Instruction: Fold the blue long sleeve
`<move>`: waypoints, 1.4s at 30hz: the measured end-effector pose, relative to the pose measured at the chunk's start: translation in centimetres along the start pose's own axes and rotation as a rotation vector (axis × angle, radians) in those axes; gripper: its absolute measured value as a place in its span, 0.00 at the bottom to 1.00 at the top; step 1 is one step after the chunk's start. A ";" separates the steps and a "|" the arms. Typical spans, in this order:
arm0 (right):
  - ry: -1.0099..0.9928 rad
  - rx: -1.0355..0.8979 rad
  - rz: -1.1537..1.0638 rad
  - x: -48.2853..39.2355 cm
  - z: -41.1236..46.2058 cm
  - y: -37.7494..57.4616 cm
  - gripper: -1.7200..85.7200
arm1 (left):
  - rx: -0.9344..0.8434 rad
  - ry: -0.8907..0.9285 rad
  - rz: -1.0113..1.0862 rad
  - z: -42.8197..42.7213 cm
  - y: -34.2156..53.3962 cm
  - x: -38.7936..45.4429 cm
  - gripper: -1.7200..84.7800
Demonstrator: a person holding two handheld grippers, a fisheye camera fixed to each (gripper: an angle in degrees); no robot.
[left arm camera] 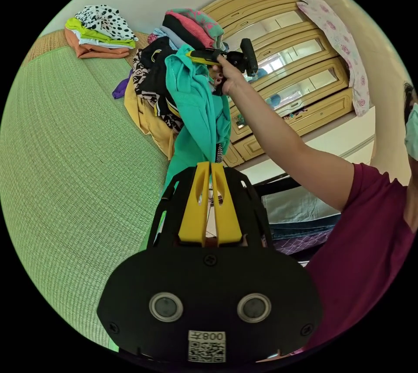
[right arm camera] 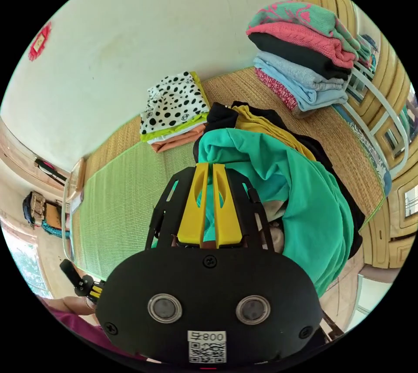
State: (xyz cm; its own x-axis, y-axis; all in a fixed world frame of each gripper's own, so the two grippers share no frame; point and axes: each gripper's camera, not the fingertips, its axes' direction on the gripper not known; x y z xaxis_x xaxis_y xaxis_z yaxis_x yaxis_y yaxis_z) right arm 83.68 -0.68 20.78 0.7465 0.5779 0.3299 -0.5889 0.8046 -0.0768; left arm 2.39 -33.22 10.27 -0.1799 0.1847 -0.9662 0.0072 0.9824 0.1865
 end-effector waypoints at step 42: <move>-0.946 0.774 -0.711 -2.1 -49.3 45.8 0.03 | 1.114 -0.610 0.719 -61.2 52.0 56.8 0.02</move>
State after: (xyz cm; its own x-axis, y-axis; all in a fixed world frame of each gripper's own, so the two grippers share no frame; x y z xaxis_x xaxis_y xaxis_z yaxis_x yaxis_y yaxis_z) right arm 70.45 41.75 -29.84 0.6468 -0.4709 0.5999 -0.4297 0.4248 0.7968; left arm -67.63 26.72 -24.06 0.6256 0.3387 -0.7027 0.7072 0.1340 0.6942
